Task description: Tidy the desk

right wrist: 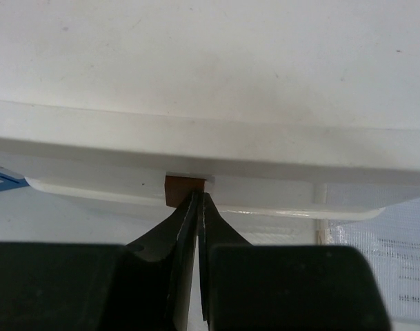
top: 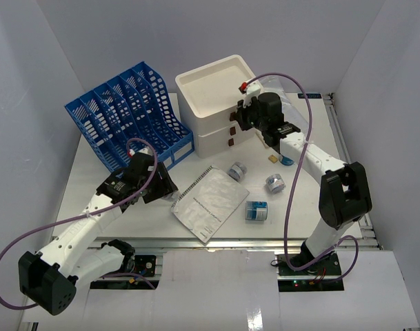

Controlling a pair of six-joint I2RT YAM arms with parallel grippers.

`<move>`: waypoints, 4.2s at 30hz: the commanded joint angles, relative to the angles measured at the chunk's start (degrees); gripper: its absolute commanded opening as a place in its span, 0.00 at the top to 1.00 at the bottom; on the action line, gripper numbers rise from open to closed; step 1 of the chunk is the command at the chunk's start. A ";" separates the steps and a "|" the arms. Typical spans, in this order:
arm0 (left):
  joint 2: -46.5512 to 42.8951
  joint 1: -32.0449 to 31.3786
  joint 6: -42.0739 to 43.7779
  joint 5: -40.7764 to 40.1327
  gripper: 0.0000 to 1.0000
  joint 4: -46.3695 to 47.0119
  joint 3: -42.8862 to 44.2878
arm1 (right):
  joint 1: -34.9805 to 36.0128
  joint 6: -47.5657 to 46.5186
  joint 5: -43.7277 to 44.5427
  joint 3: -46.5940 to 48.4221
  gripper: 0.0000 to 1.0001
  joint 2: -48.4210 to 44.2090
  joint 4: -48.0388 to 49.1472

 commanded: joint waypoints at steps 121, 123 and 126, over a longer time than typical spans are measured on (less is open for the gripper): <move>48.29 -7.79 14.65 -3.68 0.10 -7.49 71.85 | 0.13 -22.79 -25.52 -26.57 0.10 -32.71 -11.36; 47.54 -7.79 15.06 -3.42 0.10 -7.14 71.26 | 0.07 -25.81 -27.89 -26.97 0.10 -32.10 -12.44; 45.20 -7.79 16.67 -2.83 0.10 -5.65 69.02 | 0.09 -31.58 -28.25 -28.94 0.09 -30.78 -11.73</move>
